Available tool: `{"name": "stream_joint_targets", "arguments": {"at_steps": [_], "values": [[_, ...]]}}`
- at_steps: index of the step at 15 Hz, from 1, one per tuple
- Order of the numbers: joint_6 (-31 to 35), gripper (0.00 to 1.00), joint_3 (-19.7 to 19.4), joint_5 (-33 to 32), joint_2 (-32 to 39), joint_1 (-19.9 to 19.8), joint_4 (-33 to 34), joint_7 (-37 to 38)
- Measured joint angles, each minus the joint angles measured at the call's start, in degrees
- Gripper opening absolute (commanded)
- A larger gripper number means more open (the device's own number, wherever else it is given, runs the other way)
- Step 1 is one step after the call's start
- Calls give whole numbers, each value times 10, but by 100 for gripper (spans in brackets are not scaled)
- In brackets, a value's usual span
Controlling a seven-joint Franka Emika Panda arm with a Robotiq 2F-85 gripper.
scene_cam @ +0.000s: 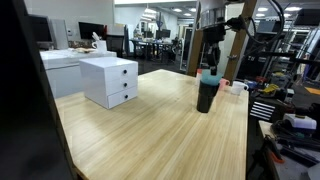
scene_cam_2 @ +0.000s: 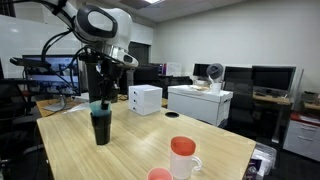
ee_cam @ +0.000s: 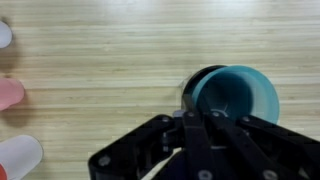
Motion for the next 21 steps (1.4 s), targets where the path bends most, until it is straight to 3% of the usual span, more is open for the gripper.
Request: {"name": "stream_joint_targets", "arguments": {"at_steps": [8,13,16,21], "values": [[-48,5,-1,7,-51,4,35,1],[-50,5,-19,20,-70,-1,92,50],[-22,5,-38,36,-55,-15,123,107],[107,5,-77,90,49,-40,154,135]]}}
